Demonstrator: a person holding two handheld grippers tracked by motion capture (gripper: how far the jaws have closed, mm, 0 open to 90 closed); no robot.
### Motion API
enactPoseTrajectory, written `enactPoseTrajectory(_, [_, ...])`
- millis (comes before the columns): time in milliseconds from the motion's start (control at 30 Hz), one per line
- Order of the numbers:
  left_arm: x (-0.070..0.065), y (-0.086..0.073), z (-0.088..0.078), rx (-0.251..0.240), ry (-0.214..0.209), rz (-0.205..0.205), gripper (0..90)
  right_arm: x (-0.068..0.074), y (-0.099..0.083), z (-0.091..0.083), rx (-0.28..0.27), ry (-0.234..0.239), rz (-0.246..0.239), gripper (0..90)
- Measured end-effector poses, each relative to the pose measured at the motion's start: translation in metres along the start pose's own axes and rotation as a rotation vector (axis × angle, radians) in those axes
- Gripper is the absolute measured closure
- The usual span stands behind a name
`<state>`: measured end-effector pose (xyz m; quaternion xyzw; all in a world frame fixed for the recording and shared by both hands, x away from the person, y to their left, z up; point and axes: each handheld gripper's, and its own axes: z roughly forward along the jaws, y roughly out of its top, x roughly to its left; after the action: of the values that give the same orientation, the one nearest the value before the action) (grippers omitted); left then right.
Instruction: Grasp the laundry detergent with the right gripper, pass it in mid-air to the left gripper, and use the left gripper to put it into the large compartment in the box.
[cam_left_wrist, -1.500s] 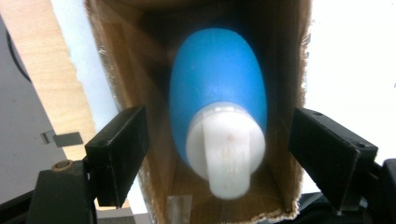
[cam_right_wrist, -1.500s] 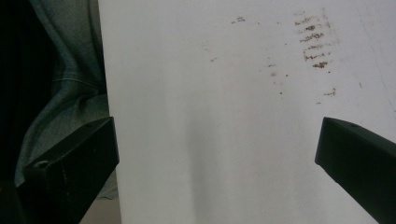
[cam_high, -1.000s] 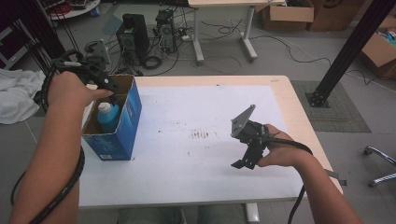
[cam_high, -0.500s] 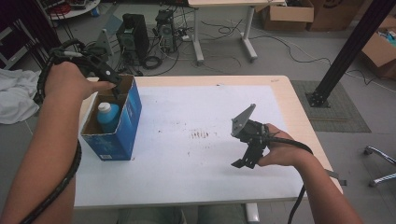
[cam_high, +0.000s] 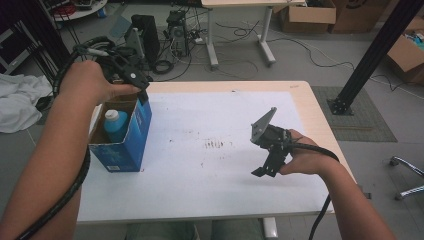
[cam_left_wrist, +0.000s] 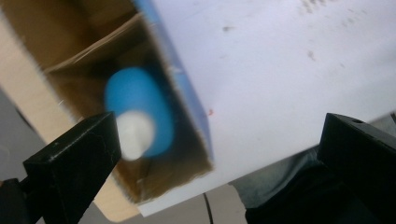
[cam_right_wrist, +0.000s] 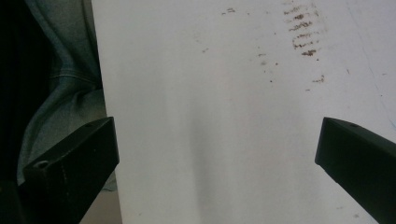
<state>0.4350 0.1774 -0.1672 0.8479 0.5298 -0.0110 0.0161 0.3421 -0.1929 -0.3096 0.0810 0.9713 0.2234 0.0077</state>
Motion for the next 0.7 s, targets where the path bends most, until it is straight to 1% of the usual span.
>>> enactPoseTrajectory(100, [-0.013, 0.004, 0.001, 0.000, 0.000, 0.057, 0.1, -0.002, 0.000, -0.003, 0.013, -0.001, 0.003, 0.0])
enactPoseTrajectory(167, [-0.023, 0.006, 0.003, 0.016, 0.005, 0.095, 0.1, -0.004, 0.000, -0.005, 0.023, -0.002, 0.007, 0.0])
enactPoseTrajectory(300, [-0.044, 0.010, 0.006, 0.020, 0.004, 0.188, 0.1, -0.009, 0.000, -0.010, 0.050, -0.006, 0.015, 0.0])
enactPoseTrajectory(333, [-0.051, 0.011, 0.006, 0.019, 0.009, 0.231, 0.1, -0.010, 0.001, -0.012, 0.057, -0.006, 0.015, 0.0])
enactPoseTrajectory(367, [-0.055, 0.011, 0.007, 0.015, 0.016, 0.268, 0.1, -0.011, 0.002, -0.015, 0.070, -0.009, 0.020, 0.0])
enactPoseTrajectory(400, [-0.061, 0.011, 0.008, 0.010, 0.016, 0.318, 0.1, -0.012, 0.003, -0.017, 0.079, -0.010, 0.020, 0.0])
enactPoseTrajectory(433, [-0.063, 0.012, 0.009, 0.006, 0.012, 0.345, 0.1, -0.014, 0.005, -0.019, 0.092, -0.009, 0.020, 0.0])
enactPoseTrajectory(467, [-0.067, 0.012, 0.010, 0.009, 0.002, 0.390, 0.1, -0.015, 0.006, -0.020, 0.096, -0.008, 0.020, 0.0])
enactPoseTrajectory(533, [-0.071, 0.011, 0.013, 0.018, -0.010, 0.444, 0.2, -0.017, 0.008, -0.024, 0.116, -0.005, 0.016, 0.0])
enactPoseTrajectory(567, [-0.074, 0.011, 0.014, 0.020, -0.011, 0.484, 0.2, -0.019, 0.009, -0.026, 0.124, -0.005, 0.016, 0.0])
enactPoseTrajectory(600, [-0.078, 0.009, 0.016, 0.029, -0.022, 0.534, 0.2, -0.020, 0.010, -0.027, 0.133, -0.006, 0.014, 0.0])
enactPoseTrajectory(633, [-0.079, 0.009, 0.018, 0.037, -0.037, 0.557, 0.2, -0.022, 0.011, -0.029, 0.144, -0.007, 0.012, 0.0])
enactPoseTrajectory(700, [-0.084, 0.006, 0.021, 0.054, -0.064, 0.634, 0.3, -0.024, 0.013, -0.032, 0.152, -0.007, 0.011, 0.0])
